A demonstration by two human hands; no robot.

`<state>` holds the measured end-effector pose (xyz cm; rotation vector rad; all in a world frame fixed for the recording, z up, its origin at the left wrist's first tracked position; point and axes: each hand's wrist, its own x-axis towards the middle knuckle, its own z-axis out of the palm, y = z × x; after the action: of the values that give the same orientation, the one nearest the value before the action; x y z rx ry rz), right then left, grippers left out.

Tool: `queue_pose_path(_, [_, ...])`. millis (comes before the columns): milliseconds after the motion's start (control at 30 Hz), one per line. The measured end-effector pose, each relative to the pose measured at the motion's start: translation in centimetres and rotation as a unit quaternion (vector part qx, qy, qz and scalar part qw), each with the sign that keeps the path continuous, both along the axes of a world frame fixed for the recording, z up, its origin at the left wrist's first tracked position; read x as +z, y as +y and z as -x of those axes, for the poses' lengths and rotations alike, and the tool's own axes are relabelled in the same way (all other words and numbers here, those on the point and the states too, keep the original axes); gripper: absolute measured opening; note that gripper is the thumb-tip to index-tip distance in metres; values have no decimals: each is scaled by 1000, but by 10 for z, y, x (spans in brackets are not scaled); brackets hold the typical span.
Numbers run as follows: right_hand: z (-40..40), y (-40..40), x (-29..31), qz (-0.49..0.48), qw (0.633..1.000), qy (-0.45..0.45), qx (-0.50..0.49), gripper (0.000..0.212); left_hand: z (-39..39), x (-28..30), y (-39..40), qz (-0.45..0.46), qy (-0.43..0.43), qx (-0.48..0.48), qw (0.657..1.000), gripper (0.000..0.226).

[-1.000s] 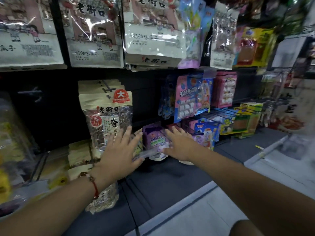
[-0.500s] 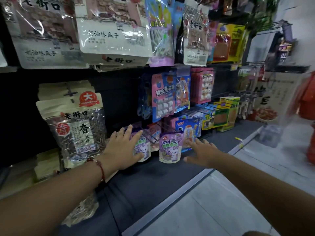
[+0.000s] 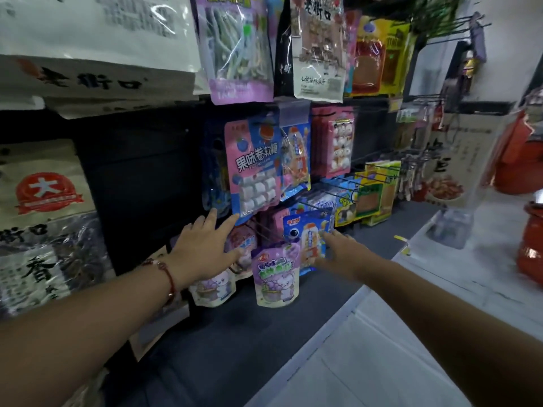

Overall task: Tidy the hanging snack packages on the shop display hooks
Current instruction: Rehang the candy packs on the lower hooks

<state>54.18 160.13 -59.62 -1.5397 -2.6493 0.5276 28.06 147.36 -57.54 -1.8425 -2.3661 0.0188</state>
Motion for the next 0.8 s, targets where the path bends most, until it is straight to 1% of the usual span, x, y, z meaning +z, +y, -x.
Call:
queue_pose_path(100, [23, 35, 3, 25, 994, 103, -5, 86, 6, -1, 38, -51, -77, 3, 996, 77])
queue_pose_path(167, [40, 52, 8, 29, 982, 185, -24, 80, 9, 0, 61, -107, -115, -4, 988, 70])
queue_pose_path(233, [59, 71, 15, 15, 968, 247, -37, 77, 12, 1, 80, -166, -154, -11, 974, 63])
queue_pose_path(267, [69, 80, 19, 17, 960, 276, -34, 77, 14, 1, 87, -195, -191, -12, 962, 60])
queue_pose_path(333, [90, 95, 27, 65, 937, 343, -30, 80, 16, -1, 99, -254, -279, -18, 926, 51])
queue_pose_path(433, [121, 112, 36, 150, 884, 440, -50, 77, 15, -4, 112, -318, -387, -11, 866, 29])
queue_pose_path(467, [129, 115, 39, 172, 868, 463, -56, 74, 13, -4, 116, -337, -416, -1, 844, 29])
queue_pose_path(533, [141, 117, 43, 216, 842, 491, -55, 67, 11, 0, 120, -376, -453, 25, 808, 39])
queue_pose_path(600, [147, 113, 45, 248, 837, 485, -49, 59, 5, 3, 120, -383, -495, 19, 779, 50])
queue_pose_path(633, [149, 109, 46, 253, 840, 478, -50, 57, 0, 5, 120, -367, -526, 2, 767, 50])
queue_pose_path(667, [151, 104, 47, 254, 843, 472, -53, 57, -7, 7, 119, -342, -544, -10, 766, 45])
queue_pose_path(700, [152, 98, 48, 256, 842, 473, -52, 56, -13, 9, 120, -308, -544, -17, 780, 36])
queue_pose_path(767, [153, 84, 52, 269, 831, 485, -43, 54, -22, 14, 120, -280, -503, -11, 818, 17])
queue_pose_path(800, [152, 77, 53, 275, 828, 486, -43, 54, -24, 18, 119, -287, -483, 0, 827, 12])
